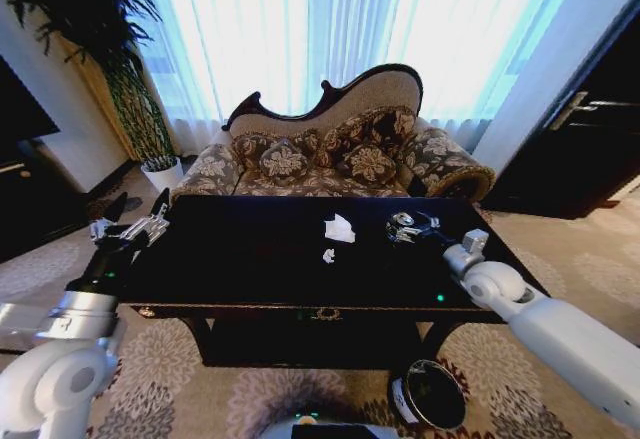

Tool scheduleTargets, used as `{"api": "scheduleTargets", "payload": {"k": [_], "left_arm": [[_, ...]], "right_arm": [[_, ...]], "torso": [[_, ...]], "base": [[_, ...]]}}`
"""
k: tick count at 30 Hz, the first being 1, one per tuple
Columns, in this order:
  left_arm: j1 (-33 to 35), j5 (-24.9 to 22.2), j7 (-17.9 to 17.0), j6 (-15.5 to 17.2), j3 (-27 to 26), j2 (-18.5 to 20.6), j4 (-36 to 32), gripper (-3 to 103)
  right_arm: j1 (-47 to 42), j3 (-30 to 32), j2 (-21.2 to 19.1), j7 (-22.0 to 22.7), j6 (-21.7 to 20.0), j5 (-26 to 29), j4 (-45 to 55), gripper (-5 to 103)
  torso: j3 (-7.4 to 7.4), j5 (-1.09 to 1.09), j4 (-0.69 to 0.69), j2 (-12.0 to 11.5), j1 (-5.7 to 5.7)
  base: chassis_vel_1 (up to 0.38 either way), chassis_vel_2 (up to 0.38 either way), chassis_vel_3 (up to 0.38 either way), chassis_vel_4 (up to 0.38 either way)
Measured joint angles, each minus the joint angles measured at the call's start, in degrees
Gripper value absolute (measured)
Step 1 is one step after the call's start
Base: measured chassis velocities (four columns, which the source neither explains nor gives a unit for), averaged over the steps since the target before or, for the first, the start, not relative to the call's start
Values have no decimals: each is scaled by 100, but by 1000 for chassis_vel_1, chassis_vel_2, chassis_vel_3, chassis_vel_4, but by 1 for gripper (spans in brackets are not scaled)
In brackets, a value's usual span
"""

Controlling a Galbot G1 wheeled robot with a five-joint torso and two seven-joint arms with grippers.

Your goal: Move to the front of the table and place the trash on the table into the trash bin.

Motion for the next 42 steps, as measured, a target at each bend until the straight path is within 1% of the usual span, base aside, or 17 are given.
{"api": "scheduleTargets", "payload": {"k": [8, 9, 11, 14, 16, 21, 23, 26, 28, 30, 31, 33, 35, 37, 39, 41, 42], "left_arm": [[11, -10, 0, 3, -26, 14, -19, 100], [12, -11, 0, 3, -28, 15, -19, 100], [12, -12, -1, 4, -29, 17, -17, 100], [1, -13, -1, 4, -30, 26, 5, 100], [-3, -13, -2, 4, -27, 26, 13, 100], [-24, -13, -2, 3, 3, 42, 35, 100], [-27, -13, -2, 4, 3, 47, 39, 100], [-35, -13, -2, 4, 3, 62, 48, 100], [-36, -14, -2, 4, 4, 63, 49, 100], [-37, -15, -2, 4, 16, 63, 50, 100], [-37, -15, -2, 4, 16, 63, 50, 100], [-38, -15, -2, 4, 20, 63, 50, 100], [-38, -16, -3, 2, 21, 60, 50, 100], [-38, -18, -2, 1, 22, 57, 49, 100], [-37, -22, -2, -1, 22, 51, 43, 100], [-34, -39, -2, -6, 14, 49, 30, 100], [-34, -39, -2, -6, 14, 49, 30, 100]], "right_arm": [[-48, -21, 43, -139, -19, 8, -108, 100], [-59, -27, 49, -174, -15, 9, -132, 102], [-70, -27, 50, -187, -10, 10, -137, 99], [-110, -28, 60, -246, 39, 13, -139, 85], [-122, -28, 64, -253, 48, 14, -133, 85], [-191, 7, 84, -294, 89, 19, -111, 58], [-200, 13, 88, -296, 93, 21, -109, 58], [-246, 45, 109, -344, 156, 26, -99, 41], [-258, 57, 116, -363, 174, 33, -91, 41], [-322, 103, 134, -424, 234, 98, -42, 30], [-322, 103, 134, -424, 234, 98, -42, 30], [-404, 158, 151, -508, 292, 161, 11, 20], [-543, 258, 180, -730, 426, 227, 71, 9], [-592, 294, 188, -814, 468, 255, 90, 9], [-752, 414, 203, -1052, 592, 341, 138, 3], [-1055, 705, 219, -1363, 722, 455, 188, 3], [-1055, 705, 219, -1363, 722, 455, 188, 3]], "torso": [[0, 0, 0, 0, 0], [0, 0, 0, 0, 0], [0, 0, 0, 0, 0], [0, 0, 0, 0, 0], [0, 0, 0, 0, 0], [0, 0, 0, 0, 0], [0, 0, 0, 0, 0], [0, 0, 0, 0, 0], [0, -1, 0, 0, 0], [0, -1, 0, 0, 0], [0, -1, 0, 0, 0], [0, -1, 0, 0, 0], [0, 0, 0, 0, 0], [0, -1, 0, 0, 0], [-1, 0, 0, 0, 0], [0, -1, 1, 0, 0], [0, -1, 1, 0, 0]], "base": [[0, 0, 0, 0], [0, 0, 0, 0], [0, 0, 0, 0], [0, 0, 0, 0], [0, 0, 0, 0], [0, 0, 0, 0], [0, 0, 0, 0], [0, 0, 0, 0], [0, 0, 0, 0], [0, 0, 0, 0], [0, 0, 0, 0], [0, 0, 0, 0], [0, 0, 0, 0], [0, 0, 0, 0], [0, 0, 0, 0], [0, 0, 0, 0], [0, 0, 0, 0]]}}
